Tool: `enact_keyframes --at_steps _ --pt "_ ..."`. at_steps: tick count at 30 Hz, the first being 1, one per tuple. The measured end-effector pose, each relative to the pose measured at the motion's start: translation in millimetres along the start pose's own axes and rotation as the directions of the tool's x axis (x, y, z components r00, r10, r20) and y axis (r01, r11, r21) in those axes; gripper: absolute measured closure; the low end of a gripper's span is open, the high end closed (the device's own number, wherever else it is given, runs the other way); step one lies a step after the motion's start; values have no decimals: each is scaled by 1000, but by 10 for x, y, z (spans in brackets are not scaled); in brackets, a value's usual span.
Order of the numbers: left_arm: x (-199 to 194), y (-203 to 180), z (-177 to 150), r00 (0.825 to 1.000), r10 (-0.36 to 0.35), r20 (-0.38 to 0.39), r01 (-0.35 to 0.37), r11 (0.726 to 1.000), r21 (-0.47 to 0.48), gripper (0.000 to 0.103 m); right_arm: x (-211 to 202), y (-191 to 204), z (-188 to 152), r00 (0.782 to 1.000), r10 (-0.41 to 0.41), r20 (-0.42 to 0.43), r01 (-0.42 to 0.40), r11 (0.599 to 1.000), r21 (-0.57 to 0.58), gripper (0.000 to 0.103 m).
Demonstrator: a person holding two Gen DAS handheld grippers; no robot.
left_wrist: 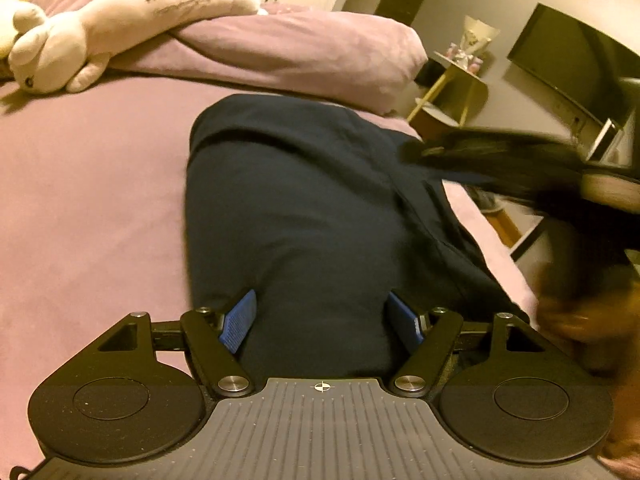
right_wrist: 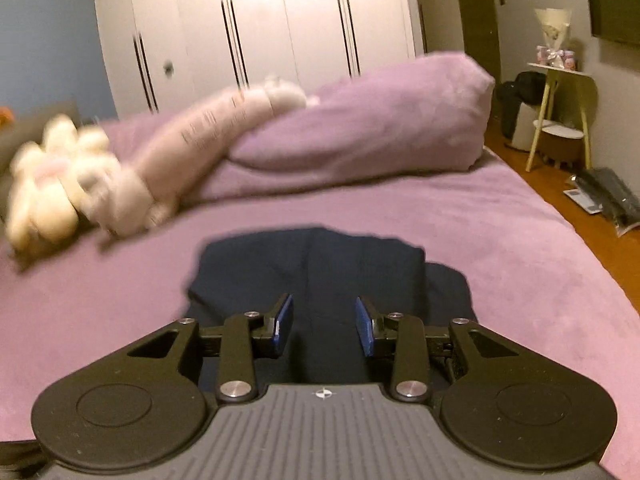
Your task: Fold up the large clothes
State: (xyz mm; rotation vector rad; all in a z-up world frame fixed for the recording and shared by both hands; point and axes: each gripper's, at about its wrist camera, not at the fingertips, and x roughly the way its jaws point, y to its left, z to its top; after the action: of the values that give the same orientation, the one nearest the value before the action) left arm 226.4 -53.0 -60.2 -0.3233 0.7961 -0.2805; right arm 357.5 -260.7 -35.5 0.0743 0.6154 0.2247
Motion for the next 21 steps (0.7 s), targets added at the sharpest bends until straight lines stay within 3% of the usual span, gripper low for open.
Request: enact_keyframes --at_steps 2,5,10,15,18,21 --pt "-35 63 45 1000 1 7 -1 999 -53 29 286 -9 -71 994 -99 -44 97 994 -50 70" --pt "29 158 204 999 37 33 -33 991 -131 29 459 -108 -177 987 -157 -37 155 986 -63 70" --pt "374 223 432 983 136 123 -96 954 -285 28 505 -258 -307 985 -171 -13 171 985 -32 70" --pt "711 192 341 958 244 148 -198 941 -274 15 685 -243 -416 983 -184 23 186 981 -64 70" --pt "828 327 229 957 251 143 -191 922 -337 8 731 -267 -479 985 -169 47 171 984 -58 70" --pt "942 374 153 952 259 161 -193 921 -340 7 744 -289 -474 986 -160 48 163 985 -52 69"
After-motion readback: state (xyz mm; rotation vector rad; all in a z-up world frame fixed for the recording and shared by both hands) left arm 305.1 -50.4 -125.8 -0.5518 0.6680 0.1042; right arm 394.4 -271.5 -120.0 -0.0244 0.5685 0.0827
